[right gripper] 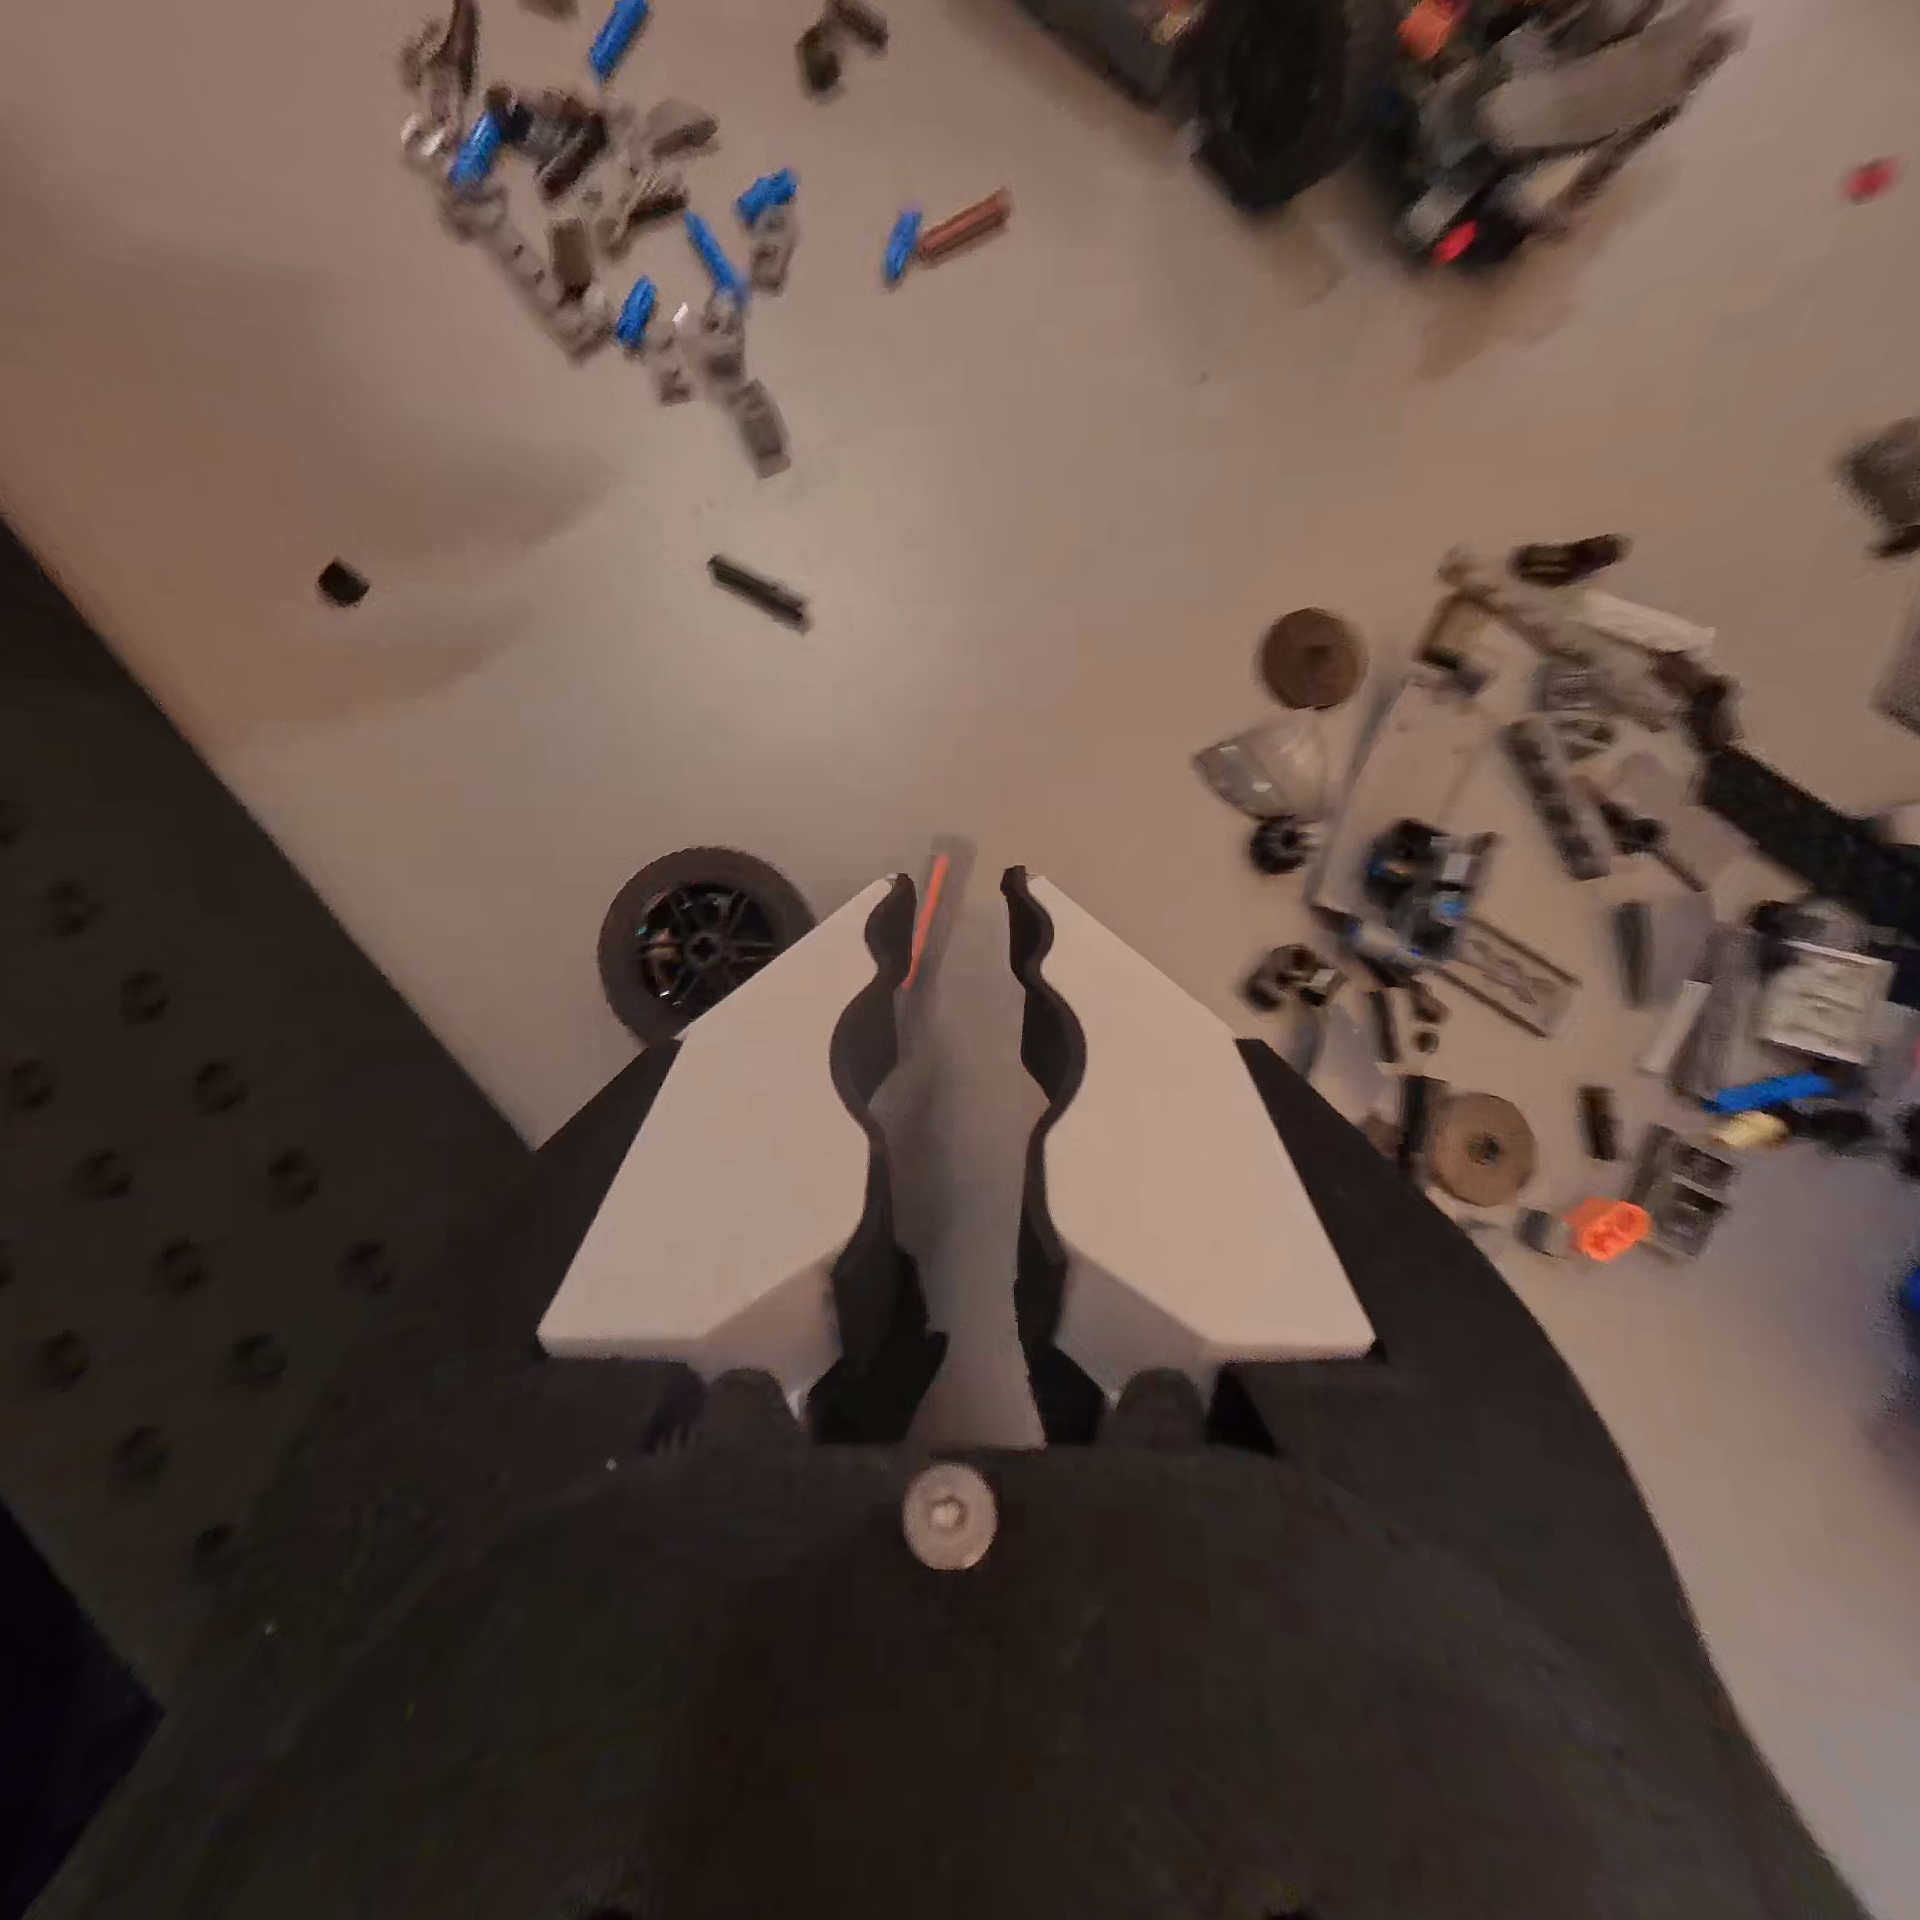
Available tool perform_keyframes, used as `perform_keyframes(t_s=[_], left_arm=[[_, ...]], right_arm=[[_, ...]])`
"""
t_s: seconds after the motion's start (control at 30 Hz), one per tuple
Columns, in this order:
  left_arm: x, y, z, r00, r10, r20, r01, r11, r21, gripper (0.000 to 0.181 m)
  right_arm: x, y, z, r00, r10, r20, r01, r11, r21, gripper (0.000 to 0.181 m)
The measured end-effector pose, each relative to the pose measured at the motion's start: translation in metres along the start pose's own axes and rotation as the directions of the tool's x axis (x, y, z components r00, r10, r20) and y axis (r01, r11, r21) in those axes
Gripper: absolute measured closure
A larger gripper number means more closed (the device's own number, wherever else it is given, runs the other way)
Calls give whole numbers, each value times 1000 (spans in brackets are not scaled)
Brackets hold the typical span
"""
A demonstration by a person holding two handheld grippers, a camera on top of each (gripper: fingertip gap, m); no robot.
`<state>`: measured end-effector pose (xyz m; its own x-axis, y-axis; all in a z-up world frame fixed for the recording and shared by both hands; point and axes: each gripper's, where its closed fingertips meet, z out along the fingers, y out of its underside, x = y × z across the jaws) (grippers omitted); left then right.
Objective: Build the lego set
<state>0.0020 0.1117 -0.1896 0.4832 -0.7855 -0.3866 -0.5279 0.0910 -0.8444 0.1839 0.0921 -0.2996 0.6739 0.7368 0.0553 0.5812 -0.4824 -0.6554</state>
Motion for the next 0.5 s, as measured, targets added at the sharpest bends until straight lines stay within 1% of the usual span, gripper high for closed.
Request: perform_keyframes(t_s=[0.07,0.13,0.17,0.2,0.23,0.27,0.33,0.43,0.5], left_arm=[[0,0,1,1000,-9,-4,9,1000,10,140],[0,-1,2,1000,-22,-7,22,1000,19,140],[0,0,3,1000,-26,-8,27,999,19,140],[0,1,4,999,-31,-15,31,999,17,140],[1,1,6,999,-33,-19,33,999,16,140],[1,2,6,999,-35,-16,35,999,13,140],[1,3,7,999,-37,-13,37,999,13,140],[-1,3,6,999,-44,-2,44,999,22,140],[-2,3,4,998,-59,-2,59,998,34,141]], right_arm=[[17,-18,-18,997,40,-65,-33,995,94,165],[37,-48,-47,987,96,-128,-62,967,245,166],[45,-62,-62,983,116,-145,-69,951,300,166],[53,-73,-74,978,126,-165,-66,943,327,167],[62,-80,-81,973,122,-194,-56,947,317,166],[71,-84,-83,970,106,-220,-42,960,276,164],[94,-88,-75,960,86,-265,-40,983,177,159],[129,-83,-44,958,78,-275,-79,997,5,157],[151,-80,-22,959,84,-270,-103,993,-55,157]])
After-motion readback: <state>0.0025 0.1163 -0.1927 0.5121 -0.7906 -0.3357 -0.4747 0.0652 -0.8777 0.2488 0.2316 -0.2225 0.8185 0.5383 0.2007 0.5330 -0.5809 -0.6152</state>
